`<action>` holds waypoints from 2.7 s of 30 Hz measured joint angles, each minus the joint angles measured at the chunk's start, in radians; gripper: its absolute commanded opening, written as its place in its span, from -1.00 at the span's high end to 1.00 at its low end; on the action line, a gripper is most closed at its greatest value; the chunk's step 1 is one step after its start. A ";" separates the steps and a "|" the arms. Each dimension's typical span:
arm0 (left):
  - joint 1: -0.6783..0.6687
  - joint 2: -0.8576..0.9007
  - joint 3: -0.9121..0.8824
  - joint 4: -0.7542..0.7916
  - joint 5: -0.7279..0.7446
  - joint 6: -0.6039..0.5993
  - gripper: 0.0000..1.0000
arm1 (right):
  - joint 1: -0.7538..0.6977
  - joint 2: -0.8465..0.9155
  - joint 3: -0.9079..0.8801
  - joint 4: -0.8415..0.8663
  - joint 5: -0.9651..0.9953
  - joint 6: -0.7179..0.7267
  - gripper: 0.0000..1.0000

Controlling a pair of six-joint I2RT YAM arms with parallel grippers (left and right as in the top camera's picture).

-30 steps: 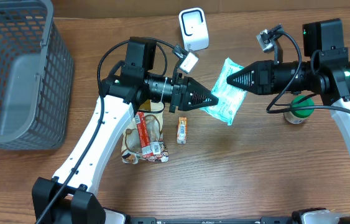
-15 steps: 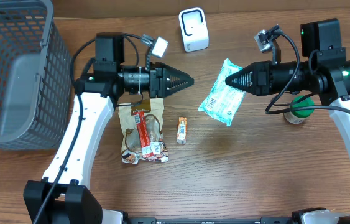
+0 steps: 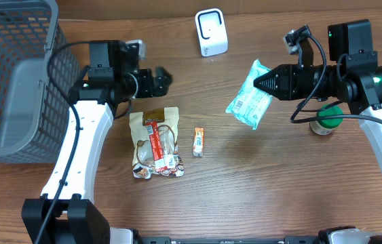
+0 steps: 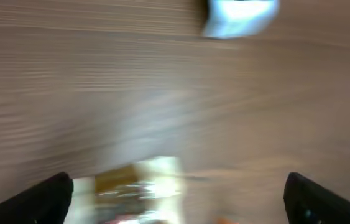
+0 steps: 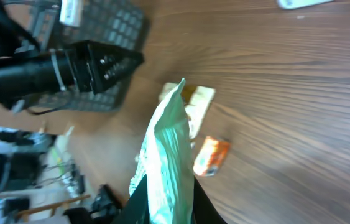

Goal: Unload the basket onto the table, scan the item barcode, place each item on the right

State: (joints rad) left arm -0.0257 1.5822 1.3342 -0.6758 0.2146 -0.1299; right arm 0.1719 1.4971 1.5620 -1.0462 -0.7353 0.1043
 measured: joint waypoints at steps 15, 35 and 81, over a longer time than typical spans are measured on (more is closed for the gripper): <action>0.000 0.000 0.000 -0.005 -0.401 0.001 -1.00 | 0.074 0.000 0.001 0.216 0.285 0.000 0.94; 0.000 0.000 0.000 -0.005 -0.417 0.001 -1.00 | 0.201 0.426 0.623 0.186 0.683 -0.335 0.93; 0.000 0.000 0.000 -0.005 -0.421 0.001 -1.00 | 0.372 0.994 0.623 1.009 1.357 -0.662 0.93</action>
State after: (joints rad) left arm -0.0261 1.5822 1.3342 -0.6811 -0.2066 -0.1291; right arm 0.5442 2.4908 2.1853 -0.0376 0.6212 -0.5579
